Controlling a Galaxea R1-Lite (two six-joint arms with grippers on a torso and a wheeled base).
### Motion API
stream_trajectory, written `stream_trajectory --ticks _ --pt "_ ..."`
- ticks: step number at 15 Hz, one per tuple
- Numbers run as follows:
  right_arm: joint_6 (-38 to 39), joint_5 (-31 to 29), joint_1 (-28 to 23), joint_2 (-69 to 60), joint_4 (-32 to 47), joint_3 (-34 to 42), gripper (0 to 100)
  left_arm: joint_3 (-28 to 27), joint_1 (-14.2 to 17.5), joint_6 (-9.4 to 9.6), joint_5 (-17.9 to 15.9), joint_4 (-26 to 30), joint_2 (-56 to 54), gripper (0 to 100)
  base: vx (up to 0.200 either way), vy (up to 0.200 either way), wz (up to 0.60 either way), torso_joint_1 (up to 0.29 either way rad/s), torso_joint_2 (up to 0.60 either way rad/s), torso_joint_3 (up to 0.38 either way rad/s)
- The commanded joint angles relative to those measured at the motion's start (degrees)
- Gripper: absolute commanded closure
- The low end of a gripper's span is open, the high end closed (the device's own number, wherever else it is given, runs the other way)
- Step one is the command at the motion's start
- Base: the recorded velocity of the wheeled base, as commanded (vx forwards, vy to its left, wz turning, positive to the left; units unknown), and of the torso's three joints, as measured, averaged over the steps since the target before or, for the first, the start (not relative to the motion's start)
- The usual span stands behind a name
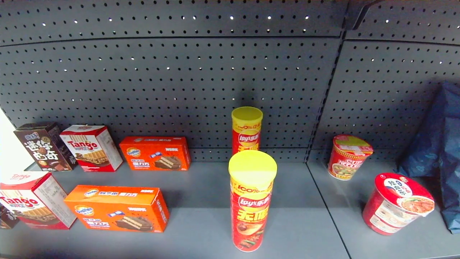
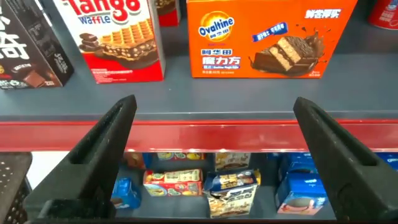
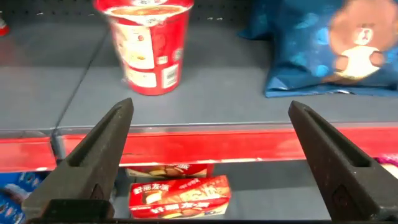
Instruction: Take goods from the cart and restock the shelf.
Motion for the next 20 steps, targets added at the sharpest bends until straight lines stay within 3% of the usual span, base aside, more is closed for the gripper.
stream_trajectory --ticks 1,20 --pt "-0.28 0.49 0.00 0.33 0.03 0.01 0 0.00 0.00 -0.02 0.04 -0.13 0.33 0 0.000 0.000 0.00 0.000 0.00 0.000" --pt "-0.28 1.81 0.00 0.33 0.03 0.01 0 0.17 0.00 -0.20 0.30 -0.48 0.24 0 -0.021 0.000 0.00 0.000 0.00 0.000"
